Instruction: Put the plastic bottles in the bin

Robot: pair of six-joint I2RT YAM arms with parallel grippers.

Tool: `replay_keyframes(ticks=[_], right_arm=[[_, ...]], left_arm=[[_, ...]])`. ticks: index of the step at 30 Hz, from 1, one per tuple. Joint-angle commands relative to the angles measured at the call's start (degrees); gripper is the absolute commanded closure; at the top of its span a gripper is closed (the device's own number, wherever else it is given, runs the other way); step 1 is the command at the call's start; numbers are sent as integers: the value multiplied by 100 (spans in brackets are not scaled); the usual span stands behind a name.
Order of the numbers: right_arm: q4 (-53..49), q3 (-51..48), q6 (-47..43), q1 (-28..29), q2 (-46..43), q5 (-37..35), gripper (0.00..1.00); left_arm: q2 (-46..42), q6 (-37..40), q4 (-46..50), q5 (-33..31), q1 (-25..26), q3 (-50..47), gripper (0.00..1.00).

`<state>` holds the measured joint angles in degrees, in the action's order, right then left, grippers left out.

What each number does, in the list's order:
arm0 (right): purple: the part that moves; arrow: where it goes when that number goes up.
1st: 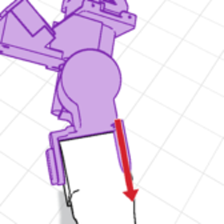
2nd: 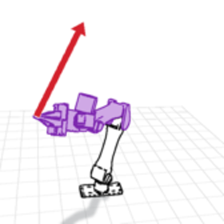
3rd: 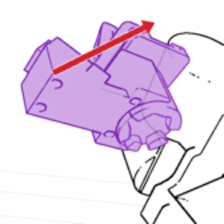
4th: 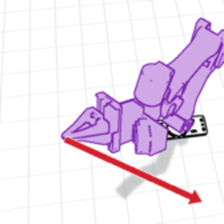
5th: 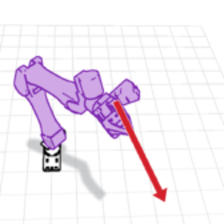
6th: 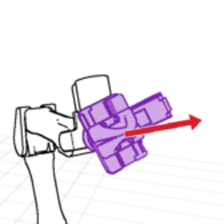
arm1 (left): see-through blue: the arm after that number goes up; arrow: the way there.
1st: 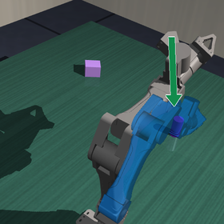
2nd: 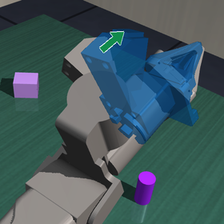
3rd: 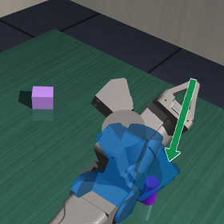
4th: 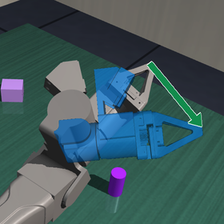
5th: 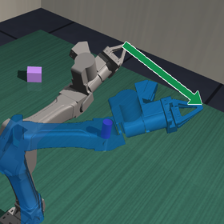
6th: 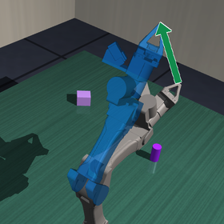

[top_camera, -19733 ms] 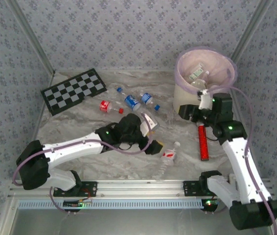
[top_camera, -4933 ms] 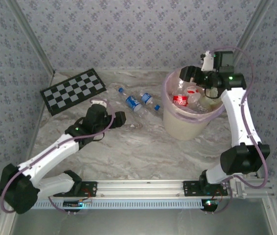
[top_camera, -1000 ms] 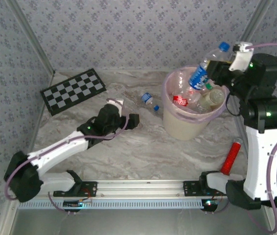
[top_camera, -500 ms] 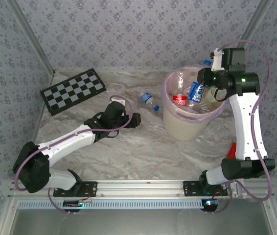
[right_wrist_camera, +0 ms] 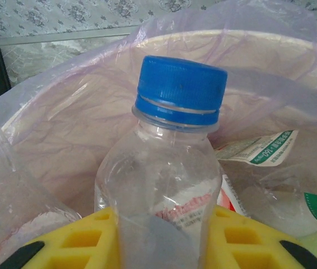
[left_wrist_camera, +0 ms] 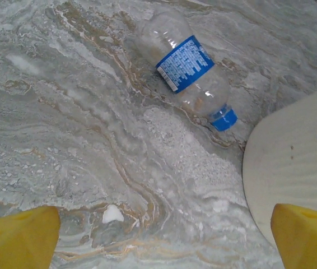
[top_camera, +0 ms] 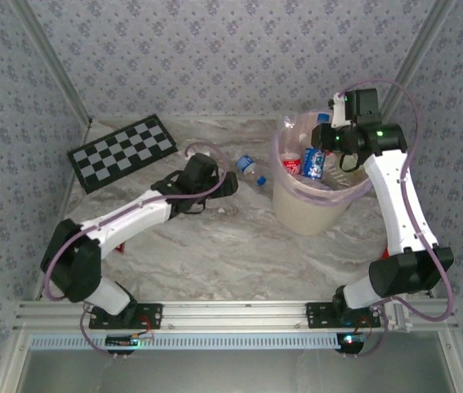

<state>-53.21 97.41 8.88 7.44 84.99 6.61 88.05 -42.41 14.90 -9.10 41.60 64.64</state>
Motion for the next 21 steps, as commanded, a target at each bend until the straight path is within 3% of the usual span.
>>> replay_keyframes(ticks=[1, 6, 10, 17, 21], right_arm=[[-779, -322, 52, 38, 307, -225, 50], [-1054, 258, -17, -33, -68, -409, 28], [-1332, 1117, -71, -52, -288, -559, 15], [-1237, 1303, 56, -34, -1013, -653, 9], [-937, 900, 141, -42, -1438, 28, 13]], left_arm=[[403, -230, 358, -160, -38, 530, 3], [843, -220, 329, 240, -43, 883, 2], [1021, -205, -41, 196, -39, 810, 2], [1885, -802, -690, 239, -91, 1297, 2], [2473, -786, -742, 215, -137, 1875, 1]])
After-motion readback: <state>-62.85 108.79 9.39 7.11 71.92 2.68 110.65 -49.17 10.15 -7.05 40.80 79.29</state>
